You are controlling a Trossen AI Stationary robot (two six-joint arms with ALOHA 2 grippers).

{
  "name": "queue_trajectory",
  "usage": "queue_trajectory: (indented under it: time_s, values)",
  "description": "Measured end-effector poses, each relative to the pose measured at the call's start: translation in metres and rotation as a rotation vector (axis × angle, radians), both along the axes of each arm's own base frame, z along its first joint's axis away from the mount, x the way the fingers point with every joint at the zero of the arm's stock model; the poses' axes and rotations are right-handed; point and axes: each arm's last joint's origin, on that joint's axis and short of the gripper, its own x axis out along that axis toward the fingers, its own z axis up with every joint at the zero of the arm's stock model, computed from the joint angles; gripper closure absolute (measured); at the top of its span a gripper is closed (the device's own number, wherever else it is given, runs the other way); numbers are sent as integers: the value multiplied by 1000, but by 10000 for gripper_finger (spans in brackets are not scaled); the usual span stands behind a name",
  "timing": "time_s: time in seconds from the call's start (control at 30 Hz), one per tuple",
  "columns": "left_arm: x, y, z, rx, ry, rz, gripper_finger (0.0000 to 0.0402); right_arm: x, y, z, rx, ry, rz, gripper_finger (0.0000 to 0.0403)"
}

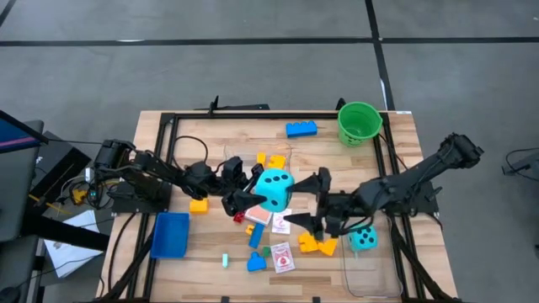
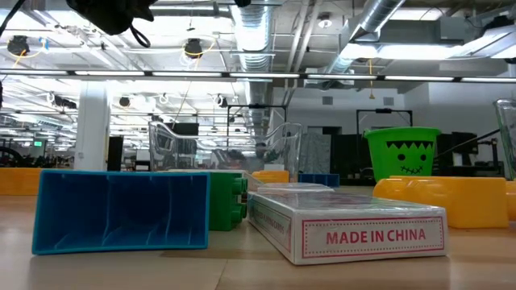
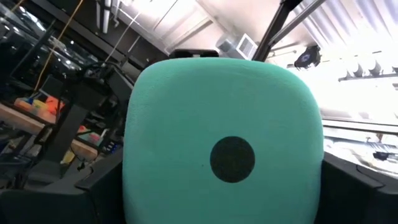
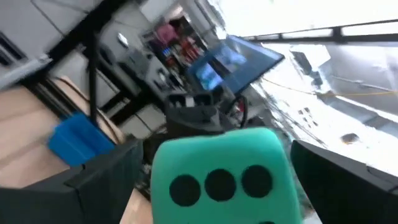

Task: Pick & Place Toys
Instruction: Put the blue die into the bottom transparent bin

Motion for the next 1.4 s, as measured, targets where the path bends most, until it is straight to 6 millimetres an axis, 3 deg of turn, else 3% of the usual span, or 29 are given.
queue_trajectory:
  time_s: [0.3,1.0,1.2,1.3,1.4]
  values:
    - [0,0,-2,-3,16,9,49,19,3,-15,-136,-23,-166,3]
    - [2,1,-6,0,54,25,50,16,-2,-18,-73,34,-303,6]
    - [3,1,-7,30,69,33,12,15,-2,-18,-55,32,-306,58]
    - [3,1,-8,31,71,34,18,15,-2,-18,-53,30,-308,93]
    - [4,4,-8,41,83,37,24,15,-2,-18,-53,28,-319,98]
